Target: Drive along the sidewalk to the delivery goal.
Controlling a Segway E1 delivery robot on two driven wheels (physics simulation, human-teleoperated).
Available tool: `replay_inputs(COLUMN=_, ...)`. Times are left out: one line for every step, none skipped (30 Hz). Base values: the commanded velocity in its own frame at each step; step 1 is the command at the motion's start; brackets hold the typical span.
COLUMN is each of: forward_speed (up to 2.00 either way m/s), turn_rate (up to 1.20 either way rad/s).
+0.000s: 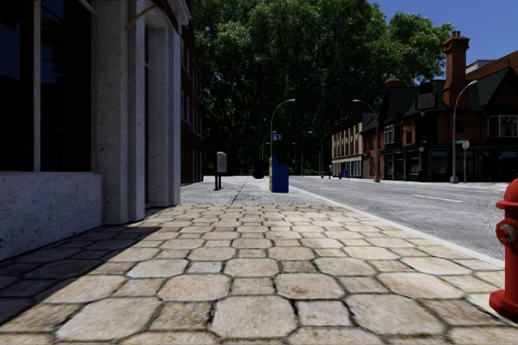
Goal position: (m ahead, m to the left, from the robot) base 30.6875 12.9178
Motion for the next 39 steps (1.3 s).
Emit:
replay_inputs(forward_speed=2.0, turn_rate=0.0)
replay_inputs(forward_speed=2.0, turn_rate=0.0)
replay_inputs(forward_speed=2.0, turn_rate=0.0)
replay_inputs(forward_speed=2.0, turn_rate=0.0)
replay_inputs(forward_speed=2.0, turn_rate=0.0)
replay_inputs(forward_speed=2.0, turn_rate=0.0)
replay_inputs(forward_speed=2.0, turn_rate=0.0)
replay_inputs(forward_speed=2.0, turn_rate=0.0)
replay_inputs(forward_speed=2.0, turn_rate=0.0)
replay_inputs(forward_speed=2.0, turn_rate=0.0)
replay_inputs(forward_speed=2.0, turn_rate=0.0)
replay_inputs(forward_speed=2.0, turn_rate=0.0)
replay_inputs(forward_speed=2.0, turn_rate=0.0)
replay_inputs(forward_speed=2.0, turn_rate=0.0)
replay_inputs(forward_speed=2.0, turn_rate=0.0)
replay_inputs(forward_speed=2.0, turn_rate=0.0)
replay_inputs(forward_speed=2.0, turn_rate=0.0)
replay_inputs(forward_speed=2.0, turn_rate=0.0)
replay_inputs(forward_speed=2.0, turn_rate=0.0)
replay_inputs(forward_speed=2.0, turn_rate=0.0)
replay_inputs(forward_speed=2.0, turn_rate=0.0)
replay_inputs(forward_speed=2.0, turn_rate=0.0)
replay_inputs(forward_speed=2.0, turn_rate=0.0)
replay_inputs(forward_speed=2.0, turn_rate=0.0)
replay_inputs(forward_speed=2.0, turn_rate=0.0)
replay_inputs(forward_speed=2.0, turn_rate=0.0)
replay_inputs(forward_speed=2.0, turn_rate=0.0)
replay_inputs(forward_speed=2.0, turn_rate=0.0)
replay_inputs(forward_speed=2.0, turn_rate=0.0)
replay_inputs(forward_speed=2.0, turn_rate=0.0)
replay_inputs(forward_speed=2.0, turn_rate=0.0)
replay_inputs(forward_speed=2.0, turn_rate=0.0)
replay_inputs(forward_speed=2.0, turn_rate=0.0)
replay_inputs(forward_speed=2.0, turn_rate=0.0)
replay_inputs(forward_speed=2.0, turn_rate=0.0)
replay_inputs(forward_speed=2.0, turn_rate=0.0)
replay_inputs(forward_speed=2.0, turn_rate=0.0)
replay_inputs(forward_speed=2.0, turn_rate=0.0)
replay_inputs(forward_speed=2.0, turn_rate=0.0)
